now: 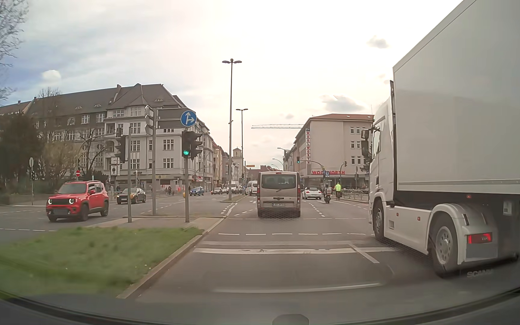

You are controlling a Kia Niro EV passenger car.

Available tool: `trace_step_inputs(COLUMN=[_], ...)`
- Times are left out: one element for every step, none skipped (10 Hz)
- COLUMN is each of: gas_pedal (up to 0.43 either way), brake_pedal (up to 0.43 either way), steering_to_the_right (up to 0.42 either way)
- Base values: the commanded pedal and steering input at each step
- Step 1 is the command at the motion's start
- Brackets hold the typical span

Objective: Follow the waypoints while adhering to traffic rules and regulations

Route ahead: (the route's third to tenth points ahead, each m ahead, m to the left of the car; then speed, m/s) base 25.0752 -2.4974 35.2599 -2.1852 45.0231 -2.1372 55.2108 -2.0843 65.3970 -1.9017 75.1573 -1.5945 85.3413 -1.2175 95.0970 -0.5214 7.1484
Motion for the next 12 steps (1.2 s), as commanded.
trace_step_inputs(gas_pedal=[0.240, 0.228, 0.228, 0.228, 0.228, 0.240, 0.240, 0.240, 0.240, 0.240, 0.248, 0.248], brake_pedal=[0.000, 0.000, 0.000, 0.000, 0.000, 0.000, 0.000, 0.000, 0.000, 0.000, 0.000, 0.000], steering_to_the_right=[-0.003, -0.003, -0.003, -0.003, 0.003, 0.009, 0.016, 0.016, 0.016, 0.018, 0.022, 0.023])
